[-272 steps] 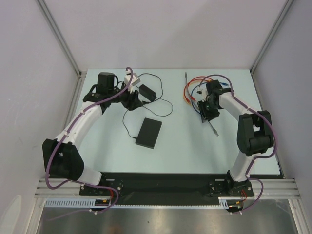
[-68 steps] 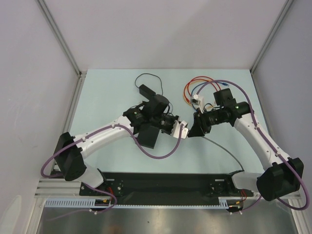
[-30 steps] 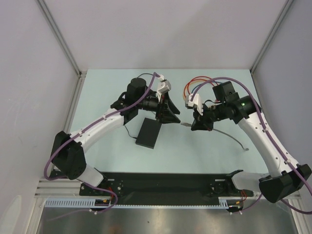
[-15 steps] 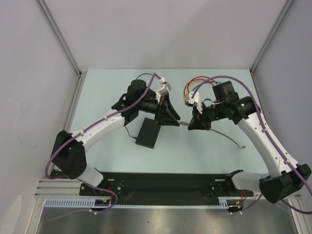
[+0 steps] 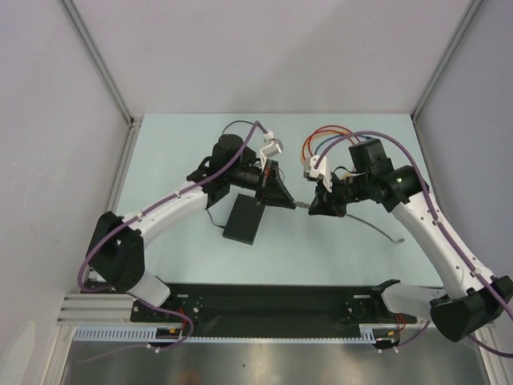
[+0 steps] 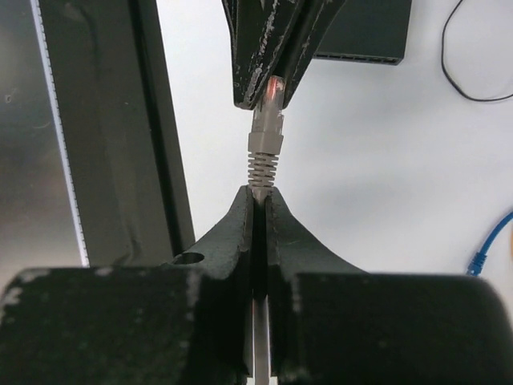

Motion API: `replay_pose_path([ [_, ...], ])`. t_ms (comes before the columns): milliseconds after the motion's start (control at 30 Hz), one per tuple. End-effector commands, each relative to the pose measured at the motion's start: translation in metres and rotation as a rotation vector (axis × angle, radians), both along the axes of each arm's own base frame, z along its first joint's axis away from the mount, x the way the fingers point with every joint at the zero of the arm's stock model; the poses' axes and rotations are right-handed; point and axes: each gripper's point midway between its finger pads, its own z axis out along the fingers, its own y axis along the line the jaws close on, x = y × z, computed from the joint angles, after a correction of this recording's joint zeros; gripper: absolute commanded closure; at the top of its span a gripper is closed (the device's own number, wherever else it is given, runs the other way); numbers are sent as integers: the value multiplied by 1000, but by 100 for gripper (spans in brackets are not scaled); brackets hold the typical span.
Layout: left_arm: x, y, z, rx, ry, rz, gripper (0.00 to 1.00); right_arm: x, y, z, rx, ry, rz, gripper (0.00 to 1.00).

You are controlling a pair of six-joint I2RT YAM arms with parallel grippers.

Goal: Insert the plug into the switch port

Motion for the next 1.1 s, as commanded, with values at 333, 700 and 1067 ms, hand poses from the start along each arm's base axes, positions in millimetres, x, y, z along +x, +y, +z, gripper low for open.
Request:
replay_pose_path([
  [333,-17,5,-21,42,393,48,100,14,-8,28,51,-399,-76,35],
  [700,-14,8,-25,42,462,57,100,2,8,6,37,-436,-15,60],
  [1067,-11,13,-28,28,512,62,100,6,8,-5,-15,-464,-2,74],
])
